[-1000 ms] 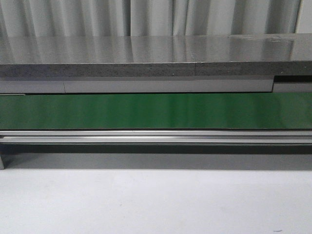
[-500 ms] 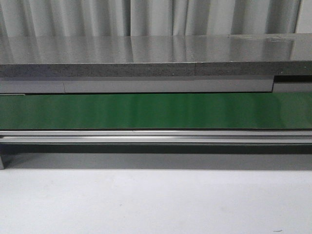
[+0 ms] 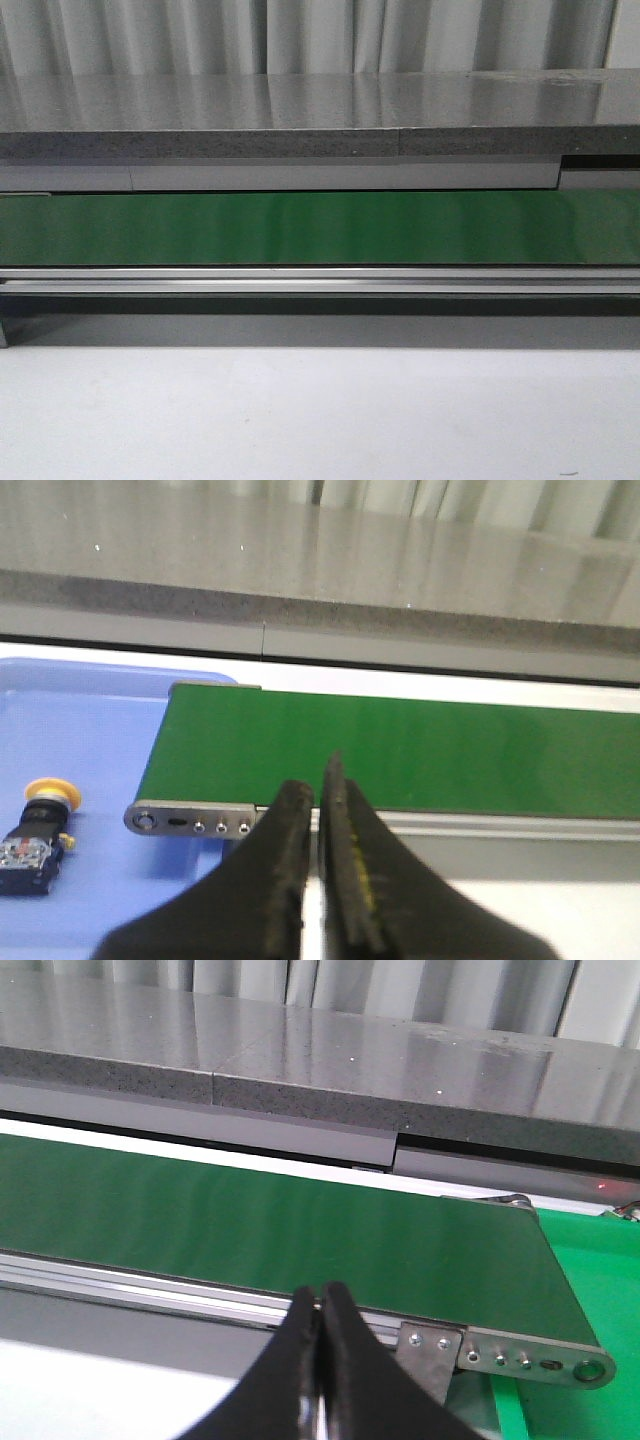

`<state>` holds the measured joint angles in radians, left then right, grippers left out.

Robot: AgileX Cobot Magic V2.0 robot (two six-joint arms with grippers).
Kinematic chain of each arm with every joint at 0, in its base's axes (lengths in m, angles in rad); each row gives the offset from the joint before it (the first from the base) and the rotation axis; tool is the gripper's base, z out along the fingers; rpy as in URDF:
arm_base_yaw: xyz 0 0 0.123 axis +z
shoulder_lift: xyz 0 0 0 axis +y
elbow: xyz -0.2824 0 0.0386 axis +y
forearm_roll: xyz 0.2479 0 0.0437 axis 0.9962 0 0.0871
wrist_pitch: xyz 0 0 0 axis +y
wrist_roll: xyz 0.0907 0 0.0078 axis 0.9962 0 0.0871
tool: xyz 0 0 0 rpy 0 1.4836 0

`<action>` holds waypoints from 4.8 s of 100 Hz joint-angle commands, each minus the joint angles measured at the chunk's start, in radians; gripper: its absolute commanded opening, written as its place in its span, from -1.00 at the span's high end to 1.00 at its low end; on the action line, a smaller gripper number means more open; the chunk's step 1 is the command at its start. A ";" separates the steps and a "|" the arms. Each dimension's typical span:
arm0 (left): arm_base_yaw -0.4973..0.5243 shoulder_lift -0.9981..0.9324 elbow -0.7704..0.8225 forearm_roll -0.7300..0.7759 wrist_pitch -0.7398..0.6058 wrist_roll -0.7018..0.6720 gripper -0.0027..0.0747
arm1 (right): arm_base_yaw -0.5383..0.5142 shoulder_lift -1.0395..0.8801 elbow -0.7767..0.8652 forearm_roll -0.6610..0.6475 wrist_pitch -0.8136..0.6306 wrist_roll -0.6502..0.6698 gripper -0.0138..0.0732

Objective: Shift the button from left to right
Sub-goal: 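Move the left gripper down over the yellow push button in the blue tray, then close the left gripper around the black body of the yellow button, then lift the button with the left gripper and set it on the belt end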

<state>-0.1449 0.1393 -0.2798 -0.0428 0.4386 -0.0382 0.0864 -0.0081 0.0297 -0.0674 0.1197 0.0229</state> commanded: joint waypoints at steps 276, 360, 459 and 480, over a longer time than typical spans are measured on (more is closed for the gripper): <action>0.435 1.611 -0.941 0.094 0.233 0.026 -0.79 | 0.001 -0.017 0.000 -0.004 -0.079 -0.002 0.84; 0.440 1.735 -0.946 0.097 0.224 0.026 0.00 | 0.001 -0.017 0.000 -0.004 -0.079 -0.002 0.84; 0.237 1.431 -0.948 0.026 0.260 0.055 0.92 | 0.001 -0.017 0.000 -0.004 -0.079 -0.002 0.84; 0.148 1.462 -0.948 0.022 0.203 0.055 0.92 | 0.001 -0.017 0.000 -0.004 -0.079 -0.002 0.84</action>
<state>0.0283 1.6218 -1.1978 -0.0099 0.7069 0.0163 0.0864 -0.0081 0.0297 -0.0674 0.1197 0.0246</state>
